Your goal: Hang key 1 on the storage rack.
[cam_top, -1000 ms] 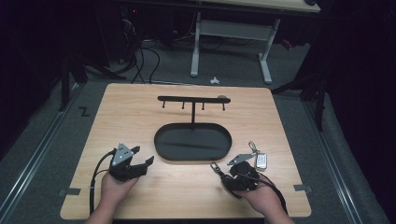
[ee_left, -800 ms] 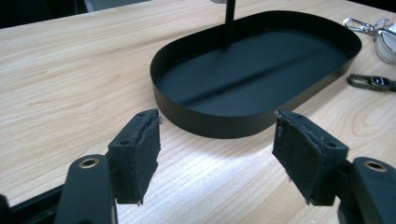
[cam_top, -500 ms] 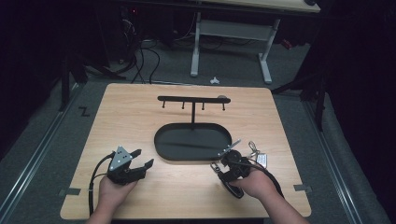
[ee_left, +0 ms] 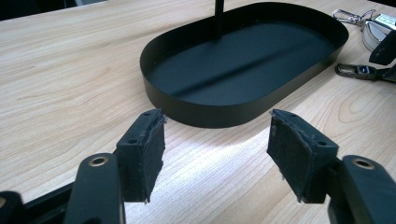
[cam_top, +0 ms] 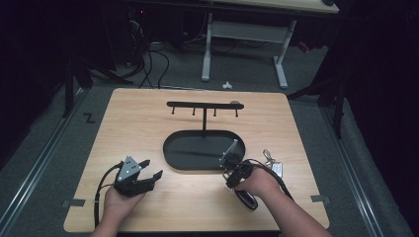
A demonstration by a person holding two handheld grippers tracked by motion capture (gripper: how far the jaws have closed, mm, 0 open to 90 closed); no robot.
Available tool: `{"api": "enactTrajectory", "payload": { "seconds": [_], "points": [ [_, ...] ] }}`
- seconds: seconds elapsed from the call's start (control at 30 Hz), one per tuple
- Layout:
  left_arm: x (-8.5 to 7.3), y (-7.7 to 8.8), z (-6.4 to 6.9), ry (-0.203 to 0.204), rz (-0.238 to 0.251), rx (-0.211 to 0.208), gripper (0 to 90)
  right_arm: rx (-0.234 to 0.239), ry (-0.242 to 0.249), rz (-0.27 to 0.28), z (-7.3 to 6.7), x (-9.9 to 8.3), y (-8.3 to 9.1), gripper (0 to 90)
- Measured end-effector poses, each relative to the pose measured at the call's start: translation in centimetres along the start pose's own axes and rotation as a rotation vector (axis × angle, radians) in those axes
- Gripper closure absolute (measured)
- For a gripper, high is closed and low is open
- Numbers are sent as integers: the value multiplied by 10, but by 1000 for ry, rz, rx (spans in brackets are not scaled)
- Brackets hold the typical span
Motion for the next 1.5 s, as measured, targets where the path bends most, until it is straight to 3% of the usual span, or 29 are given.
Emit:
{"api": "enactTrajectory", "payload": {
  "seconds": [0.03, 0.2, 0.23, 0.27, 0.37, 0.53, 0.7, 1.27, 1.5],
  "points": [
    [-1, 0, 0, 0, -2, 0, 369, 6, -25, -13, -2, 1, 0, 568],
    [-2, 1, -1, 2, -3, 2, 367, -8, -22, -50, 0, 4, -2, 600],
    [-2, 1, -1, -1, -4, 1, 366, -13, -15, -60, 4, 4, -3, 641],
    [-2, 1, -1, 0, -6, 0, 366, -5, -41, -65, 3, 3, -4, 650],
    [-2, 0, -1, -1, -7, -5, 365, -11, -24, -82, 6, 0, -8, 687],
    [-2, -1, 1, -1, -8, -8, 364, -7, -46, -87, 6, 0, -9, 733],
    [-2, -1, 1, -2, -12, -9, 361, -34, -17, -97, 4, 0, -9, 770],
    [-2, -1, -1, 1, -13, -6, 365, -27, 14, -108, 3, -1, -9, 800],
    [-2, -1, -1, -7, -13, -2, 365, -21, 31, -139, -1, 2, -5, 804]
  ]
}}
Point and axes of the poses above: each handheld gripper's, and its own axes: y roughly backward along the jaws, x roughly out of its top, z roughly to its right, the point moved 5 cm from there along -y, roughly forward along the jaws, and after that the axes turned 13 degrees about -y, right-handed, at the moved point
